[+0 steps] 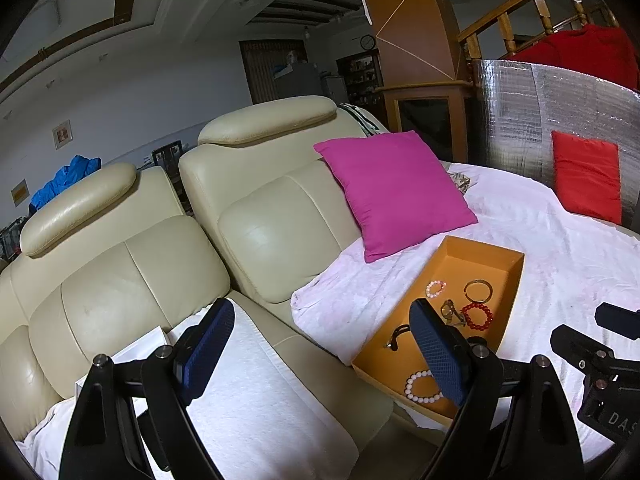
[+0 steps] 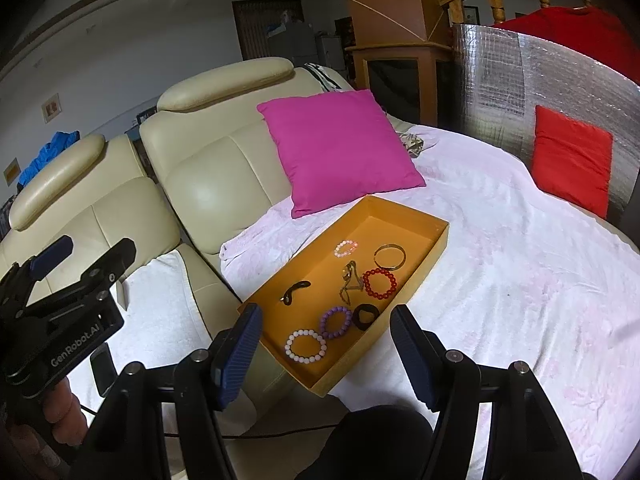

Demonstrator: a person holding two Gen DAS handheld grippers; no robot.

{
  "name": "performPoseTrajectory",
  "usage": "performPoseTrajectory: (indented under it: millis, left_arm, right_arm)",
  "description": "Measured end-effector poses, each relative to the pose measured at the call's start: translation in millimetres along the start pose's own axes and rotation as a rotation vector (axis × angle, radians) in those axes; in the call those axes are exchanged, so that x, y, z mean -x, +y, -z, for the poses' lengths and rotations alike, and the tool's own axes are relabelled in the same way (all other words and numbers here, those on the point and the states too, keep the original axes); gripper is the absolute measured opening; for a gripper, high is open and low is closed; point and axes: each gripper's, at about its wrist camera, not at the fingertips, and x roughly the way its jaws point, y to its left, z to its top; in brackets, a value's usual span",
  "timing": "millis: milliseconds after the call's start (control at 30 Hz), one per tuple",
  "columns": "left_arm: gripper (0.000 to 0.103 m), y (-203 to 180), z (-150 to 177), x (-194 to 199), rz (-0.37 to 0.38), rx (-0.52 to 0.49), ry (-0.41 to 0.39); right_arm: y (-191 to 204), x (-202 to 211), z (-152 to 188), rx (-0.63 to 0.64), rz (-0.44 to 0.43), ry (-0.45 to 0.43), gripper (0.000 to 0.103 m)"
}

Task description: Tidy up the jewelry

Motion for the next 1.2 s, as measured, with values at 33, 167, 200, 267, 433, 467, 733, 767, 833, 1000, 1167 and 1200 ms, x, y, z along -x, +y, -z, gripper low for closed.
performPoseTrajectory:
  millis: [33, 167, 200, 267, 433, 467, 733, 767, 833, 1000, 1167, 1200]
  left_arm:
    - [0.089, 1.2, 0.4, -1.5, 0.000, 0.000, 0.001]
    - [0.089, 2.5, 0.7, -5.1, -0.004, 0.003, 0.003]
    - [0.089, 3.3, 0.8, -6.3, -0.004, 0.003, 0.003]
    - [0.089, 4.2, 0.6, -8.6, -0.006, 0.001, 0.004]
    - [0.089, 3.4, -0.8, -14.1, -0.012, -0.003, 0.008]
    - [0.089, 2.8, -1.1, -15.4, -0.013, -0.005, 0.010]
    - [0.089, -2.3, -4.2, -23.0, -0.018, -0.011, 0.021]
    - [0.089, -2.7, -4.6, -23.9, -0.019, -0.012, 0.021]
    - [0.089, -3.9, -5.7, -26.0, -0.022, -0.011, 0.024]
    - [0.089, -5.1, -8.2, -31.9, -0.023, -0.007, 0.031]
    - [0.089, -6.4, -9.9, -37.6, -0.027, -0.009, 0.037]
    - [0.089, -7.3, -9.6, -38.4, -0.026, -0.010, 0.038]
  right_arm:
    - [0.6, -1.0, -0.4, 0.000, -0.001, 0.001, 0.070]
    - [2.1, -6.4, -2.0, 0.001, -0.002, 0.007, 0.070]
    - [2.1, -7.7, -2.4, 0.000, -0.002, 0.009, 0.070]
    - [1.7, -10.7, -3.0, -0.001, -0.006, 0.015, 0.070]
    - [-0.4, -16.7, -5.7, -0.002, -0.008, 0.016, 0.070]
    - [-1.0, -18.1, -6.6, -0.001, -0.008, 0.017, 0.070]
    - [-2.8, -30.6, -12.0, 0.003, -0.007, 0.029, 0.070]
    - [-3.4, -32.3, -13.0, 0.002, -0.007, 0.032, 0.070]
    - [-5.3, -35.9, -14.5, 0.000, -0.008, 0.036, 0.070]
    - [-7.4, -42.8, -18.1, -0.003, -0.007, 0.046, 0.070]
    - [-8.7, -49.3, -21.3, -0.001, -0.012, 0.048, 0.070]
    - [-8.6, -51.2, -21.9, -0.002, -0.013, 0.049, 0.070]
